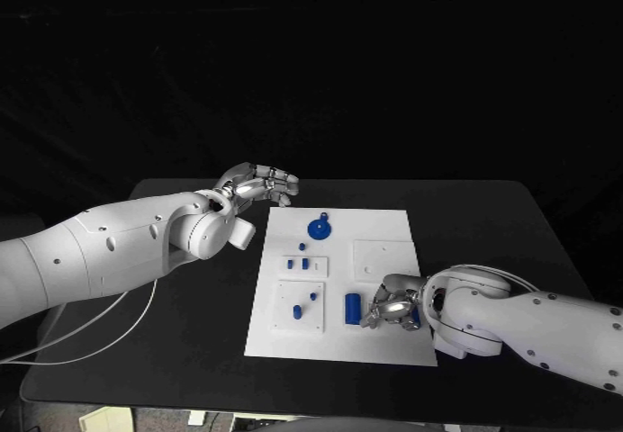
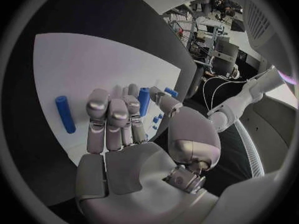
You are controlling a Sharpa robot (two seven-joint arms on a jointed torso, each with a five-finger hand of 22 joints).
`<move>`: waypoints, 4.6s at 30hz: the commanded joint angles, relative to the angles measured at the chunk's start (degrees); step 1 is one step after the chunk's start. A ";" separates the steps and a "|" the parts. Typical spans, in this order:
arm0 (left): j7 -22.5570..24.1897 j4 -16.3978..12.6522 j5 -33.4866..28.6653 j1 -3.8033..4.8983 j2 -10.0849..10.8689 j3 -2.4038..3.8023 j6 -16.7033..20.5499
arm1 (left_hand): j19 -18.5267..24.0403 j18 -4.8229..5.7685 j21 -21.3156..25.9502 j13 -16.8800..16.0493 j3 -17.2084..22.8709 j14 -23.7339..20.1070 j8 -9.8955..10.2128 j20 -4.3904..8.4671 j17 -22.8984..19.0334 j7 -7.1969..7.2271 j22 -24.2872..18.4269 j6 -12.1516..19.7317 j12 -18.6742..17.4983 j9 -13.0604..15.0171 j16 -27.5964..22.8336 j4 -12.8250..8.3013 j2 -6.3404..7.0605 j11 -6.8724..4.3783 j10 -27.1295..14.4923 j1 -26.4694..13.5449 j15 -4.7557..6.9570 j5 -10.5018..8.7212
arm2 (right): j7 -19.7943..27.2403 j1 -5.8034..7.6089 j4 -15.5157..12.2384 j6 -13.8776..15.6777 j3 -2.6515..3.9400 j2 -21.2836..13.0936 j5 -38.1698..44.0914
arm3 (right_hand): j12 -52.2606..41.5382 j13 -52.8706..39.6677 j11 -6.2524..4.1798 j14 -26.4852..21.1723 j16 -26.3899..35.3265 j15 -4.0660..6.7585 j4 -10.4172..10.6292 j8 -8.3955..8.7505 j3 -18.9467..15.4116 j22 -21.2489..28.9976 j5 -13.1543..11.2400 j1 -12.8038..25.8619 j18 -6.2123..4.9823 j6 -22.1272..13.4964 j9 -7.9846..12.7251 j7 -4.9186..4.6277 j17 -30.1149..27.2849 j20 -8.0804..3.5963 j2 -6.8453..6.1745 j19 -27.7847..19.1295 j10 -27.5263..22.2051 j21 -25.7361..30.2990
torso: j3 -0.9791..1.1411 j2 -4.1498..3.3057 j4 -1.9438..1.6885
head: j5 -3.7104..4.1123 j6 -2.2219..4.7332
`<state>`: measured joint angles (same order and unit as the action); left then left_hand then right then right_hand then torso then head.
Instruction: Assemble the parts on the task board
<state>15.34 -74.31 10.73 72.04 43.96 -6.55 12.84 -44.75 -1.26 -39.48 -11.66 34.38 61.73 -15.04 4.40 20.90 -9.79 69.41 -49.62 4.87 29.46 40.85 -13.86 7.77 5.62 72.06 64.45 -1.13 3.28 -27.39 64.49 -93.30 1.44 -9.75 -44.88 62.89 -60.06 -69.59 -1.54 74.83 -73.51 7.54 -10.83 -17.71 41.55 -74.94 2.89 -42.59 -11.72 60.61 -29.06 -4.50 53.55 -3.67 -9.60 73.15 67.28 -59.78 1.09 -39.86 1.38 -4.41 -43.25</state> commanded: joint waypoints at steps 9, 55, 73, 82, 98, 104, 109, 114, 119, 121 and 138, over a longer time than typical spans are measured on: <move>0.47 -0.13 -0.29 0.04 -0.01 0.03 -0.67 | -0.48 -1.14 0.27 -0.09 -0.01 0.46 -0.31 -0.03 0.14 0.01 0.11 0.45 -0.20 -0.10 -0.41 0.23 -0.05 -0.01 -0.33 -0.42 -0.14 0.08 | 6.48 1.25 -2.78 3.95 2.51 -5.04 -3.36 | -2.19 -1.71 0.97 0.18 0.50 -0.83 -2.75 1.35 -6.77 0.26 0.97 -2.99 -3.28 -4.19 -0.95 -1.37 0.08 -0.55 -1.31 0.25 0.76 0.75 | 0.07 0.06 0.13 | 0.59 0.67; 0.48 -0.51 -0.40 -0.01 0.22 -0.05 -1.24 | -0.49 -1.12 0.39 -0.11 -0.16 0.46 -0.36 -0.05 0.41 -0.03 0.23 0.51 -0.22 -0.15 -0.63 0.41 -0.06 0.00 -0.36 -0.69 -0.17 0.04 | -5.93 -2.09 1.09 -0.56 1.18 -6.56 15.83 | -5.28 -3.64 -0.27 0.14 0.65 0.17 1.67 -0.50 -5.68 0.19 -0.07 -3.79 -3.28 -0.59 -3.47 -0.02 0.44 -0.09 0.26 0.20 3.43 0.83 | 0.00 0.00 -0.02 | 2.08 0.67; 0.31 -0.56 -0.40 -0.02 0.40 -0.06 -1.60 | -0.50 -1.12 0.45 -0.11 -0.21 0.46 -0.37 -0.05 0.53 -0.04 0.28 0.55 -0.23 -0.17 -0.73 0.52 -0.13 0.01 -0.38 -0.81 -0.18 0.03 | -5.76 -3.59 3.25 -0.16 1.09 -2.84 23.89 | -4.51 -3.16 -0.25 0.20 0.72 0.13 1.72 -0.04 -1.47 0.06 -0.08 -7.12 -3.28 -0.46 -3.30 -0.05 0.42 0.05 0.66 0.11 3.09 0.70 | -0.01 -0.03 -0.05 | 1.91 0.37; 0.11 -0.67 -0.40 -0.02 0.55 -0.07 -1.63 | -0.51 -1.13 0.46 -0.11 -0.20 0.48 -0.36 -0.04 0.58 -0.04 0.30 0.58 -0.24 -0.19 -0.76 0.52 -0.17 0.01 -0.38 -0.79 -0.17 0.04 | -5.75 -3.61 2.76 -0.47 1.08 -3.17 16.77 | -3.52 -2.47 0.10 0.33 0.96 -0.26 -3.77 0.54 4.44 -0.18 6.17 -11.27 -3.28 -0.30 -2.93 -0.39 0.26 0.88 2.19 -0.07 2.49 0.50 | 0.00 0.01 0.00 | 1.84 0.21; 0.07 -0.65 -0.40 -0.03 0.47 -0.09 -1.67 | -0.53 -1.13 0.49 -0.12 -0.24 0.51 -0.36 -0.04 0.67 -0.06 0.34 0.63 -0.24 -0.21 -0.79 0.56 -0.20 0.01 -0.38 -0.84 -0.16 -0.02 | -0.93 -2.92 -0.31 10.92 1.48 -4.77 -1.12 | -4.23 -2.81 -0.10 0.50 0.99 -0.06 -3.06 0.55 4.36 0.05 8.43 -7.54 -3.28 0.57 -2.74 -0.16 0.23 1.10 2.75 0.58 3.38 0.48 | 0.02 0.01 -0.01 | 1.88 0.20; 0.03 -0.63 -0.40 -0.03 0.42 -0.09 -1.73 | -0.54 -1.13 0.49 -0.12 -0.26 0.52 -0.37 -0.04 0.71 -0.06 0.36 0.64 -0.24 -0.21 -0.82 0.58 -0.21 0.01 -0.39 -0.88 -0.16 -0.02 | 0.25 -2.34 -1.20 13.15 1.61 -4.30 -8.32 | -4.53 -2.98 -0.23 0.53 0.99 0.09 -2.14 0.57 2.98 0.16 8.61 -6.19 -3.28 0.84 -2.66 -0.05 0.24 0.82 2.43 0.81 3.71 0.52 | 0.02 -0.03 -0.04 | 1.88 0.16; -0.02 -0.63 -0.40 -0.03 0.42 -0.09 -1.79 | -0.54 -1.13 0.50 -0.12 -0.26 0.53 -0.37 -0.04 0.72 -0.06 0.36 0.64 -0.24 -0.22 -0.82 0.59 -0.22 0.01 -0.39 -0.89 -0.16 -0.02 | 0.57 -2.27 -1.07 13.35 1.61 -3.64 -11.27 | -4.51 -2.97 -0.25 0.51 1.01 0.13 -1.77 0.62 2.26 0.20 8.93 -5.60 -3.28 0.88 -2.60 -0.03 0.23 0.70 2.42 0.85 3.70 0.55 | -0.01 0.00 -0.07 | 1.82 0.14; -0.03 -0.62 -0.40 -0.03 0.43 -0.10 -1.84 | -0.55 -1.12 0.51 -0.13 -0.28 0.54 -0.37 -0.04 0.76 -0.07 0.38 0.66 -0.24 -0.22 -0.84 0.63 -0.22 0.01 -0.39 -0.93 -0.16 -0.03 | 0.34 -2.20 -0.52 13.37 1.61 -3.26 -11.25 | -4.43 -2.94 -0.27 0.50 1.04 0.16 -1.43 0.72 1.46 0.23 8.17 -5.12 -3.28 0.87 -2.51 -0.02 0.22 0.55 2.30 0.83 3.62 0.60 | -0.04 -0.01 -0.07 | 1.74 0.16; -0.10 -0.63 -0.40 -0.03 0.39 -0.10 -1.96 | -0.55 -1.12 0.53 -0.13 -0.30 0.55 -0.38 -0.04 0.80 -0.07 0.40 0.67 -0.24 -0.23 -0.87 0.68 -0.25 0.02 -0.39 -0.98 -0.16 -0.02 | -0.30 -2.17 0.22 12.20 1.60 -2.45 -11.23 | -4.43 -2.95 -0.28 0.49 1.05 0.17 -1.39 0.74 1.32 0.24 8.03 -5.06 -3.28 0.87 -2.49 -0.01 0.22 0.52 2.24 0.82 3.62 0.61 | -0.04 -0.02 -0.03 | 1.71 0.17; -0.11 -0.65 -0.40 -0.03 0.35 -0.11 -2.02 | -0.55 -1.12 0.53 -0.13 -0.31 0.54 -0.38 -0.04 0.82 -0.08 0.41 0.67 -0.25 -0.24 -0.89 0.69 -0.25 0.02 -0.40 -0.99 -0.16 -0.03 | -0.50 -2.17 0.48 11.99 1.59 -2.22 -11.48 | -4.35 -2.90 -0.28 0.48 1.06 0.17 -1.34 0.77 1.16 0.24 7.75 -5.03 -3.28 0.85 -2.46 -0.02 0.21 0.48 2.18 0.79 3.54 0.63 | -0.03 0.00 -0.04 | 1.68 0.20; -0.29 -0.71 -0.40 -0.02 0.48 -0.13 -2.19 | -0.56 -1.13 0.57 -0.13 -0.33 0.56 -0.38 -0.03 0.92 -0.08 0.46 0.71 -0.26 -0.26 -0.96 0.73 -0.24 0.02 -0.42 -1.01 -0.15 -0.03 | -2.46 -2.18 2.18 10.85 1.40 -1.14 -7.64 | -4.28 -2.89 -0.28 0.48 1.09 0.16 -1.12 0.86 0.82 0.23 6.73 -5.03 -3.28 0.87 -2.37 -0.01 0.21 0.39 1.96 0.70 3.46 0.66 | 0.03 -0.01 0.02 | 1.47 -0.10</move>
<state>14.81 -74.85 10.64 71.99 44.48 -6.72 11.55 -44.75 -1.22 -39.26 -11.70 34.09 61.93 -15.04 4.40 21.74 -9.86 69.82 -49.28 4.87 29.28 40.19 -13.59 7.33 5.62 72.06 64.02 -1.33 3.28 -29.22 62.34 -91.13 13.62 -8.31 -46.13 53.60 -64.59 -72.48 -1.74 75.16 -72.66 7.44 -12.00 -17.18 42.61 -74.77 9.94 -48.28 -12.48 61.34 -31.48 -4.21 53.84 -2.86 -7.54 73.80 70.75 -59.23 1.09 -39.87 1.38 -2.88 -43.26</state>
